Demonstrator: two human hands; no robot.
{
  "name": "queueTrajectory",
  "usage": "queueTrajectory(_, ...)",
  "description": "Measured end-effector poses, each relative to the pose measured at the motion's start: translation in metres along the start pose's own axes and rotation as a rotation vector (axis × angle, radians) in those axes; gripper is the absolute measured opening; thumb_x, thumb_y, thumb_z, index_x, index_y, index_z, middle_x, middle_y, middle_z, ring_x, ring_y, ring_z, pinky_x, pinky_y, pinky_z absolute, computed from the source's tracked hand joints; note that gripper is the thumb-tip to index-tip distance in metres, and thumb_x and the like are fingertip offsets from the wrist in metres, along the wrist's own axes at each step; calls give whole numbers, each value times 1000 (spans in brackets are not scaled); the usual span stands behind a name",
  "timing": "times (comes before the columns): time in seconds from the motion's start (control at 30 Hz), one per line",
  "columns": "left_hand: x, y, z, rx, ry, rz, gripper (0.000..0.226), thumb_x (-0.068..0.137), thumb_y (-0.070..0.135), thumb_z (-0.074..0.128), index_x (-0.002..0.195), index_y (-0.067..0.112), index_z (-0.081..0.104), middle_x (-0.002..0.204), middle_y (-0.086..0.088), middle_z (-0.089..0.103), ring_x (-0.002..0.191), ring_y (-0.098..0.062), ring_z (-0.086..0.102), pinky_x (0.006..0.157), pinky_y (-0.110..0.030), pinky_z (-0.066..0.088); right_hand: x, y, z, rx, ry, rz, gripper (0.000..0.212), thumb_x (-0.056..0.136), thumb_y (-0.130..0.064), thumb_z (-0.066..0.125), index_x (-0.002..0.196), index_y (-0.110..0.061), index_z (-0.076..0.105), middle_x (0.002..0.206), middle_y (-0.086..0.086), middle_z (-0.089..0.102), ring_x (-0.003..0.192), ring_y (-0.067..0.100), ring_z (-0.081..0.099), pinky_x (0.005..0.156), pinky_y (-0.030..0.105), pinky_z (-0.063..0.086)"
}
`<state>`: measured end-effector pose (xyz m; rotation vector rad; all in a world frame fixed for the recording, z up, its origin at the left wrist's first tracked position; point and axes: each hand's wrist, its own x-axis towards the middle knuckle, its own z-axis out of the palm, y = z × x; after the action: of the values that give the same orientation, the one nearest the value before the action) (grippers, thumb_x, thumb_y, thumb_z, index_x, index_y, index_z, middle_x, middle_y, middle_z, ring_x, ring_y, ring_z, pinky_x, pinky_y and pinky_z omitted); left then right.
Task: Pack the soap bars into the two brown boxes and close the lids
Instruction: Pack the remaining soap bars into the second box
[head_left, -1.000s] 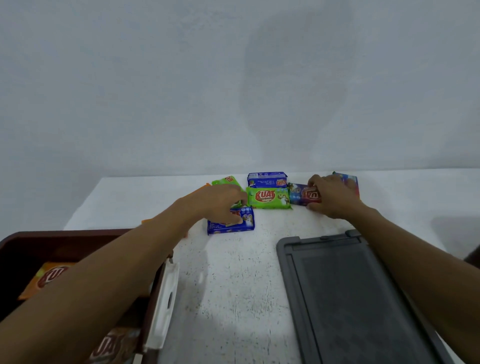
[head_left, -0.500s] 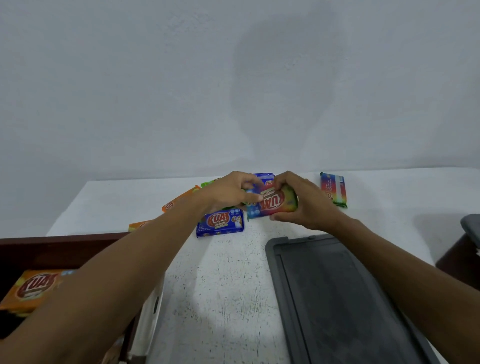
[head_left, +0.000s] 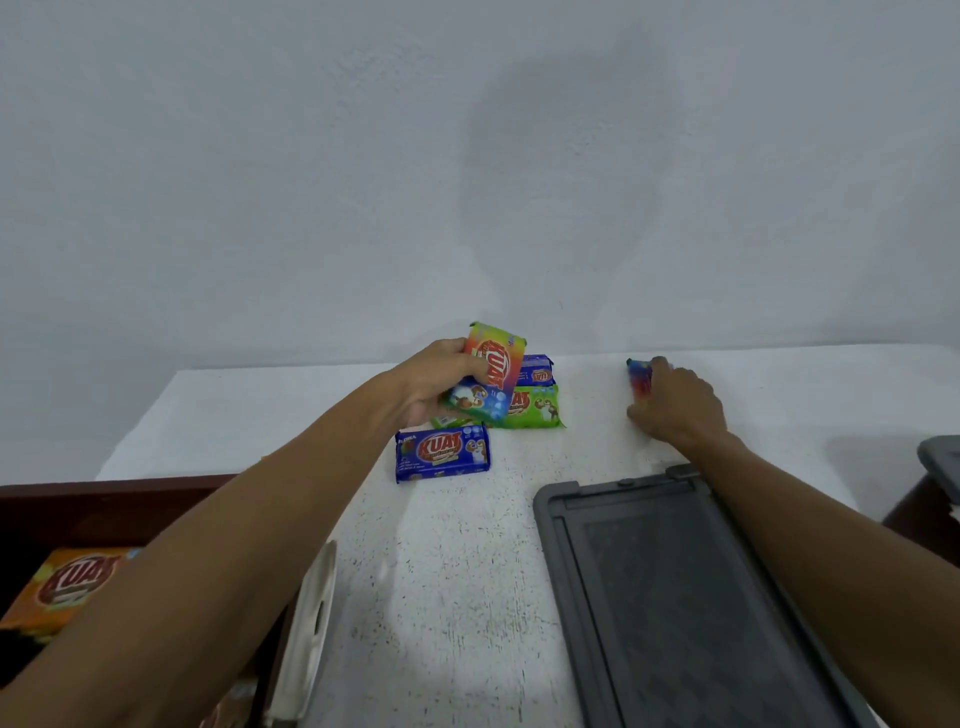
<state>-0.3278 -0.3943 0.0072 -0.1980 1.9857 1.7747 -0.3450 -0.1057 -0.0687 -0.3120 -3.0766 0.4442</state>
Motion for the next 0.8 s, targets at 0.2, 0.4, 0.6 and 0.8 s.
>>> queueTrajectory(0.2, -10, 7, -11, -180, 70, 69, 22, 88, 1, 61, 109, 9, 61, 107, -14, 70, 97, -26, 69, 82, -44, 58, -17, -25, -25, 883, -129, 173, 31, 96, -25, 56, 120, -7, 54, 102, 19, 69, 79, 32, 72, 70, 41, 59)
queueTrajectory(0.4, -35, 6, -37, -226, 190, 244, 26, 81, 3, 73, 100, 13, 59, 100, -10, 70, 94, -23, 68, 84, -40, 56, -56, -65, -42, 1346, -296, 124, 13, 92, -6, 52, 103, -6, 59, 102, 16, 68, 78, 22, 67, 59, 31, 52)
queueTrajectory(0.6, -86, 4, -81, -268, 165, 334, 48, 80, 2, 74, 120, 23, 57, 108, -12, 66, 93, -26, 70, 64, -34, 59, -104, -119, -57, 1397, -360, 68, 26, 87, 4, 52, 108, -9, 59, 106, 15, 69, 83, 24, 69, 60, 31, 57)
queueTrajectory(0.8, -152, -15, -149, -159, 188, 360, 43, 77, 3, 77, 105, 18, 48, 101, -15, 66, 87, -27, 72, 66, -37, 60, -164, -192, -66, 1324, -322, -32, 41, 83, -3, 68, 115, -26, 57, 100, 11, 72, 74, 25, 70, 55, 31, 56)
